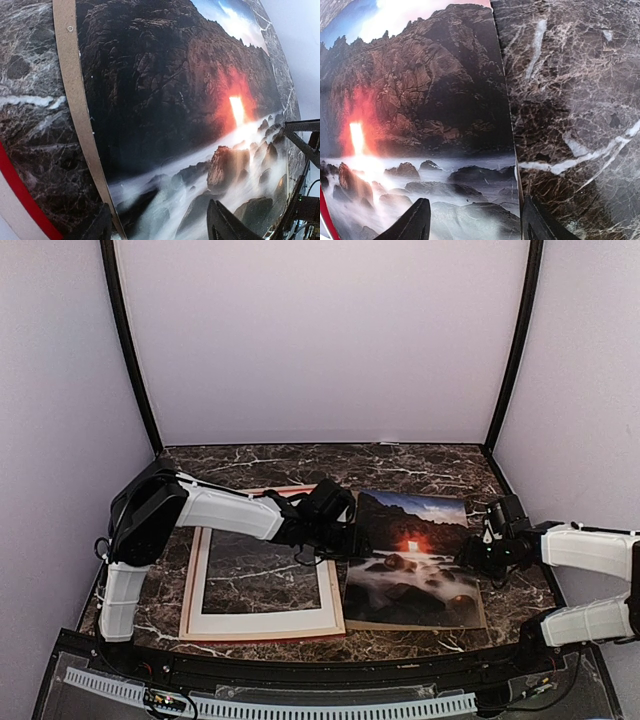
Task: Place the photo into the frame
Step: Pick up the photo from the backboard.
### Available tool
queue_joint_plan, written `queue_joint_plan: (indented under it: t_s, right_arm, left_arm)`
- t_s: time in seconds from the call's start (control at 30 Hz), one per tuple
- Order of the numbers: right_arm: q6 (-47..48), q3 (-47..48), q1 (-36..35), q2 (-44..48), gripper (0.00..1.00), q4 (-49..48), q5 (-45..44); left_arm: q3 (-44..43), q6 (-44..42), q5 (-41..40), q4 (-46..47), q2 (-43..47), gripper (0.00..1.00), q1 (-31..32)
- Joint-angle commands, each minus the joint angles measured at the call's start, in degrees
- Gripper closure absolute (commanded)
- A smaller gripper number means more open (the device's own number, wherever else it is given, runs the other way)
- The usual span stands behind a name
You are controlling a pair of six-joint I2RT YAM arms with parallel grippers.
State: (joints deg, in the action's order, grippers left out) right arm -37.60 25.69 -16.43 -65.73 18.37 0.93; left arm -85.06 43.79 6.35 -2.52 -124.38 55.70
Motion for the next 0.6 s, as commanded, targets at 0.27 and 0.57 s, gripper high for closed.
queue_joint_plan:
  t_s: [0.27, 0.57]
  right_arm:
    - [3.51, 1.13, -0.87, -0.21, 0.50, -4.53, 10.23]
    - [5.95, 2.44, -0.89, -0.70, 0.62, -5.57, 11.35]
  left_arm:
    - [1.74, 0.47, 2.56, -2.83, -0.87, 0.33, 0.68]
    - [2.97, -0.45, 2.74, -1.17, 0.05, 0.33, 0.71]
